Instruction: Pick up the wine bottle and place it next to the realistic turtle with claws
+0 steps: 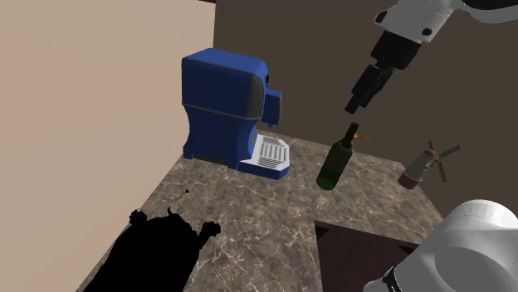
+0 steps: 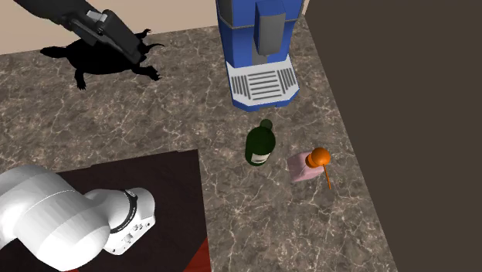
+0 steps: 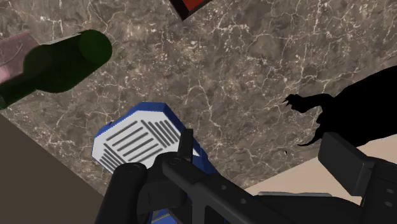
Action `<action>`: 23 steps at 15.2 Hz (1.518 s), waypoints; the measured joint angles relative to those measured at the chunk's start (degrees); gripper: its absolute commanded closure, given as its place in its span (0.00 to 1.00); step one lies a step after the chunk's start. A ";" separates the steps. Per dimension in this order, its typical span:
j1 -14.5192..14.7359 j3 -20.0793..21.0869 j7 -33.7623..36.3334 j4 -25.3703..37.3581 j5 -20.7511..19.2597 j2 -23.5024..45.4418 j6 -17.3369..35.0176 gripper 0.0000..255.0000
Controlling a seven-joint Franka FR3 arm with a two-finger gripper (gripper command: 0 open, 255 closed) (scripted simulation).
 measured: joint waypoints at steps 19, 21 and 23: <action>-5.08 -18.98 -21.51 2.54 -8.09 18.72 11.24 0.00; -5.32 -21.03 -23.99 4.31 -8.13 22.27 12.50 0.00; -5.76 -23.35 -26.96 6.14 -8.07 25.66 13.50 0.00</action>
